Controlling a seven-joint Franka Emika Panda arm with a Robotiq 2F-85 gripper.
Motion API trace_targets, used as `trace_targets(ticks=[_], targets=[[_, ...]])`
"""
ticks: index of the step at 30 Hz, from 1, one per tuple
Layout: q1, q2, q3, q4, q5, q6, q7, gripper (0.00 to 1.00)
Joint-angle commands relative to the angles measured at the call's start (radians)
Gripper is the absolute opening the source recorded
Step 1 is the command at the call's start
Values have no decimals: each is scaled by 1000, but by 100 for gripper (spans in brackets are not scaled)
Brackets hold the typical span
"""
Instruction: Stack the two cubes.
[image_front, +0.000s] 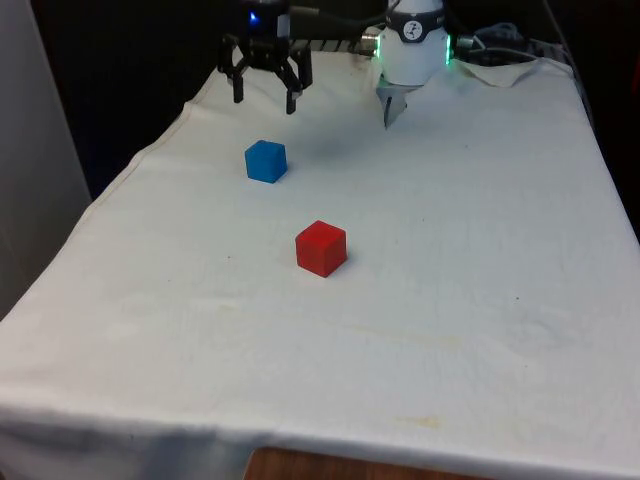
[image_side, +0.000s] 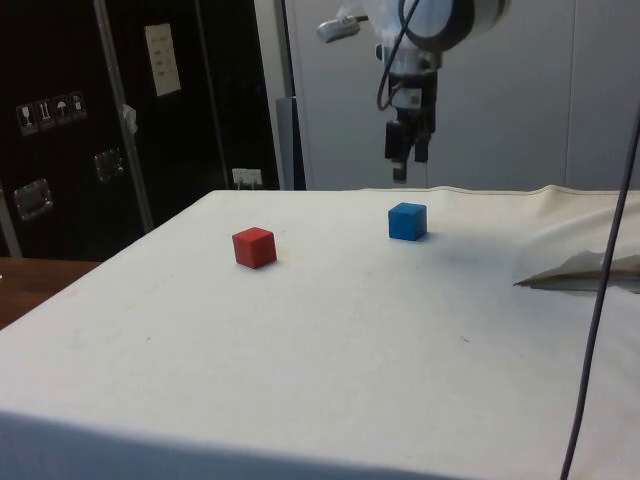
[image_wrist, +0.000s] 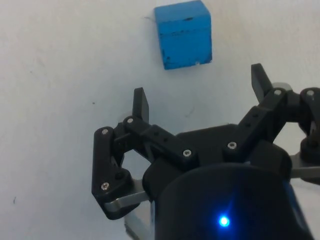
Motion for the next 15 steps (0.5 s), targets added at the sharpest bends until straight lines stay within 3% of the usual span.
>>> trace_targets(ticks=[1,3,4,11,12,15], targets=[[0,8,2,-11,21,31,-10,100],[0,16,0,-6,6,25,0,100],[1,18,4,-17,30,50,-11,100],[0,52,11,-25,52,94,-16,100],[1,62,3,-15,29,83,0,100],[0,61,14,-28,62,105,-18,100]])
